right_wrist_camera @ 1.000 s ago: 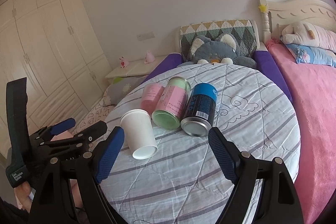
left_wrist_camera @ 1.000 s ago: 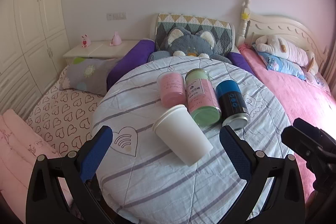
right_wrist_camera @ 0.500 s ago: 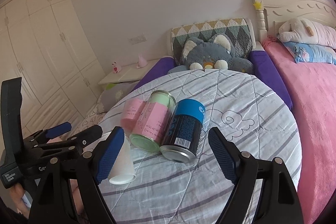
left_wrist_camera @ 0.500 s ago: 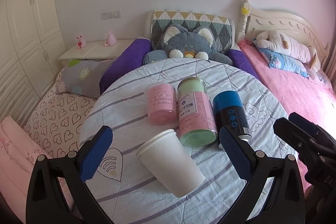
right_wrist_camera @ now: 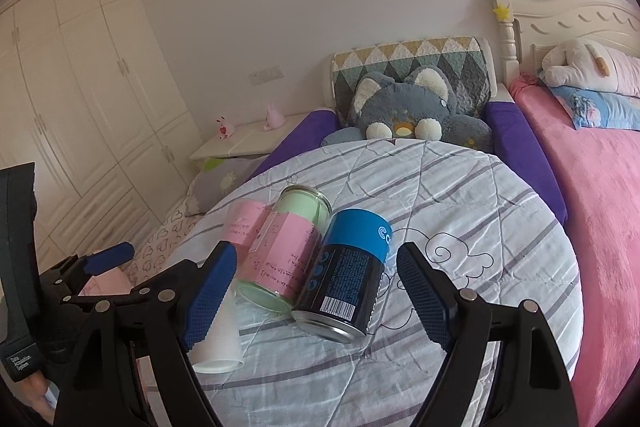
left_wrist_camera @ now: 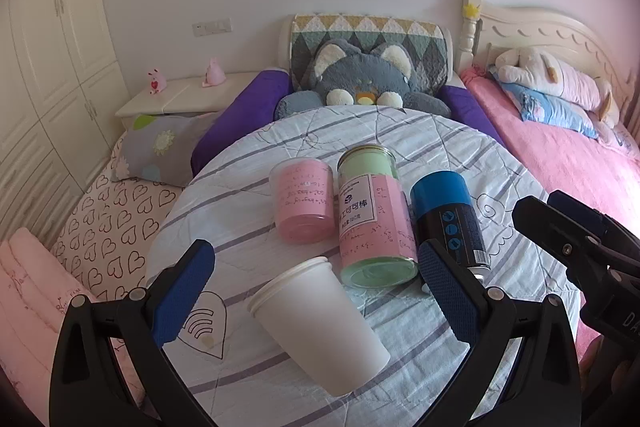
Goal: Flip cup upright
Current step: 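Lower the right gripper around the jar's body and close it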
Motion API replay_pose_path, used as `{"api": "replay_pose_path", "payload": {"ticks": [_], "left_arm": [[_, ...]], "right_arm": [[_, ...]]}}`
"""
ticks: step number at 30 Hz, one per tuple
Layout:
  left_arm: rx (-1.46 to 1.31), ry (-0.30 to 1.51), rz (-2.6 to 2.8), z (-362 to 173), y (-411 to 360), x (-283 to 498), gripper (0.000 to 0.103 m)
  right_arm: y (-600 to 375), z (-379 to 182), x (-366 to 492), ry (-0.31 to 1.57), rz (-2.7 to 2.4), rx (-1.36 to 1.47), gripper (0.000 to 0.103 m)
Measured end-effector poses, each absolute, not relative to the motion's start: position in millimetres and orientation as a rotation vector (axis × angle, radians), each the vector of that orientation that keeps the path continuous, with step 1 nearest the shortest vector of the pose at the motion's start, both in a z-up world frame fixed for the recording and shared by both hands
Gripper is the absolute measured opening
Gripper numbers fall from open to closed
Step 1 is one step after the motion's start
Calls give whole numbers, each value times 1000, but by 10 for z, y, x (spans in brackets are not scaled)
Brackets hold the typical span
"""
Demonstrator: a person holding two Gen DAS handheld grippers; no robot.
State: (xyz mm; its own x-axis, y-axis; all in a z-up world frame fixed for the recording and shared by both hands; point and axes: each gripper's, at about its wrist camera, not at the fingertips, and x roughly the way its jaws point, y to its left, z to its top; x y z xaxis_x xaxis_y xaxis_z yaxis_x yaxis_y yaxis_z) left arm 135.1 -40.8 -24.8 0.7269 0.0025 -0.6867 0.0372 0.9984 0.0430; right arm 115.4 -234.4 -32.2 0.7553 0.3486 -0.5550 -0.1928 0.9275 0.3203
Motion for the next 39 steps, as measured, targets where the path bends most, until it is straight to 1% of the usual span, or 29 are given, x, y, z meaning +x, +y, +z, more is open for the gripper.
{"api": "replay_pose_path", "payload": {"ticks": [8,13,28,39], "left_arm": [[65,808,-46,-348,-562,1537,103],[49,876,-76,-462,-649,1741,103],[140,1004,8,-835,-879,2329,103],[204,969,40,-865,-993,2432,103]], "right_arm": [[-2419,-365,1228,647,301,262,83],[-2550,-415,1304,647,284,289,83],[-2835,-619,1568,647,306,355,83],[-2802,-825,1826,696,343,376,83]]}}
